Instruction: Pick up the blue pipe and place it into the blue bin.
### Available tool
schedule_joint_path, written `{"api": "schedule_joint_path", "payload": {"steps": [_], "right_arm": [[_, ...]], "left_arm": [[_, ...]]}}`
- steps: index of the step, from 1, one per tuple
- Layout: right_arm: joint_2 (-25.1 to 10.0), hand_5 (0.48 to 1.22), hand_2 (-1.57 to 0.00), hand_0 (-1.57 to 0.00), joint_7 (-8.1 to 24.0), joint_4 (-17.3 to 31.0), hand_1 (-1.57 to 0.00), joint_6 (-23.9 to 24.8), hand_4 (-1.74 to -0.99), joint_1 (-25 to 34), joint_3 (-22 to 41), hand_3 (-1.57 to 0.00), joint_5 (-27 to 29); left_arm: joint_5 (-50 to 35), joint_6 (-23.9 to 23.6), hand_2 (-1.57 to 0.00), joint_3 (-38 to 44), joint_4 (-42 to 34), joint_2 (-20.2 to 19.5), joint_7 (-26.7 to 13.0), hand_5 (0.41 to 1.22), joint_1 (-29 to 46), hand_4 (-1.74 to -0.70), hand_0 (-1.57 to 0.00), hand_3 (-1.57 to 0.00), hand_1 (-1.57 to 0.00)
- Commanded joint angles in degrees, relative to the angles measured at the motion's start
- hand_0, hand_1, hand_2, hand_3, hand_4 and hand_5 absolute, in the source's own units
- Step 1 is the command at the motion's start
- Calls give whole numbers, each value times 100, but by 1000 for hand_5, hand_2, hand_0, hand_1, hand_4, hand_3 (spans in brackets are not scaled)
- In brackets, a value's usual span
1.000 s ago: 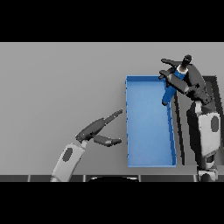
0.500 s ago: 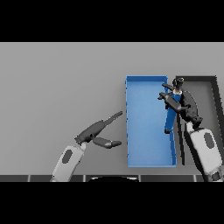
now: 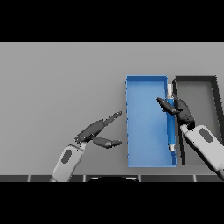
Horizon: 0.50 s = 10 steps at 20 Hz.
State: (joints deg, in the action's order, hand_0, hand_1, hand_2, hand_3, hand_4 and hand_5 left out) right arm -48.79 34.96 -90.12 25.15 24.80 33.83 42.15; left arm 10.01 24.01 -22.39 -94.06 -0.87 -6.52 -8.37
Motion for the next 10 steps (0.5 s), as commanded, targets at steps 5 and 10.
{"api": "schedule_joint_path", "payload": {"steps": [5,10], "right_arm": [[-552,934,-143,-156,-1,201,-143,-378,-1083,739,1269,-84,343],[-757,787,-46,-51,-1,266,-46,-466,-1051,1116,1893,-27,392]], "left_arm": [[-32,-27,1,6,-56,36,-33,428,23,-886,1,1,1],[-10,-39,1,-9,-100,15,-5,428,63,-885,1,1,1]]}}
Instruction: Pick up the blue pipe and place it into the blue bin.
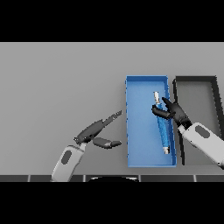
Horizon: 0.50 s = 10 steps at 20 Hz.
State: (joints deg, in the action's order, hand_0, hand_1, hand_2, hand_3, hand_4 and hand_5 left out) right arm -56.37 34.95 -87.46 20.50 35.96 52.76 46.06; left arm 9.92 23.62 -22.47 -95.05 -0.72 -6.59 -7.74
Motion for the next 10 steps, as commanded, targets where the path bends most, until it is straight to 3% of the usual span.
{"api": "schedule_joint_path", "payload": {"steps": [1,5,10], "right_arm": [[23,759,-37,-40,0,15,-37,0,-1046,7,38,-21,-17],[-56,682,-14,-16,0,63,-14,31,-1030,146,215,-8,-21],[-78,658,-5,-6,-8,65,-5,-69,-1022,163,250,-3,-10]], "left_arm": [[18,-5,1,-6,23,4,-25,428,-3,-886,1,1,1],[60,-30,1,5,131,13,3,429,-12,-888,1,1,1],[53,-18,1,18,151,10,37,431,-70,-885,1,1,1]]}}
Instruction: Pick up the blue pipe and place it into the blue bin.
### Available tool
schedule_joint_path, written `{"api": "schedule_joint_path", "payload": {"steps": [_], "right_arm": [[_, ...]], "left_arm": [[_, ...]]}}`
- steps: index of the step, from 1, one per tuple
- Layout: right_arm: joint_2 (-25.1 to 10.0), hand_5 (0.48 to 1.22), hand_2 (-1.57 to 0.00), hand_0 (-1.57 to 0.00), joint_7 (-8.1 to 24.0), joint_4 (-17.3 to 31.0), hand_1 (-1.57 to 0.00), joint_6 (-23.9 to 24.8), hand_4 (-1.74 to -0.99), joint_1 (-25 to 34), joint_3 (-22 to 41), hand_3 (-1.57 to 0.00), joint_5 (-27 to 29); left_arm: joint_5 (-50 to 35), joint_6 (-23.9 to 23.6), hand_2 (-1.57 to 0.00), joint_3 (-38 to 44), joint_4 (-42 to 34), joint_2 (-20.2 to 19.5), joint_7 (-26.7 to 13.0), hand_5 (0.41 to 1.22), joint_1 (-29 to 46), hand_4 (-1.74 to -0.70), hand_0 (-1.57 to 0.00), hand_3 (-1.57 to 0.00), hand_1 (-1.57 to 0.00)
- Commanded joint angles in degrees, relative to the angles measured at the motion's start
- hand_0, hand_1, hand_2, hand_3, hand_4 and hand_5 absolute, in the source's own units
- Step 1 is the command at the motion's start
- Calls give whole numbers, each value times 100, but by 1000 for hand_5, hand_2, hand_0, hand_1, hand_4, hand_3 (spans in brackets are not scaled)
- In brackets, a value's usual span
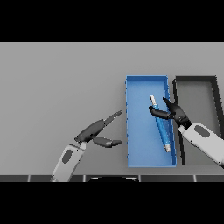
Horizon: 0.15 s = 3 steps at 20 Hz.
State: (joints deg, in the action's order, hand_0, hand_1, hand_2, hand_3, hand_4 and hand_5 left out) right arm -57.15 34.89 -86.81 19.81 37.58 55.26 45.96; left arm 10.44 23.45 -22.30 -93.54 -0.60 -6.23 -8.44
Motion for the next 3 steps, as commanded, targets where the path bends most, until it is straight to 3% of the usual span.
{"api": "schedule_joint_path", "payload": {"steps": [1,3], "right_arm": [[44,655,-5,-6,-30,68,-5,-36,-1022,-4,37,-3,-47],[43,643,-5,-6,-79,71,-5,-65,-1022,16,-3,-3,-16]], "left_arm": [[28,-30,1,-54,-7,76,-23,431,-19,-885,1,1,1],[80,-100,1,-83,38,201,-156,431,-153,-885,1,1,1]]}}
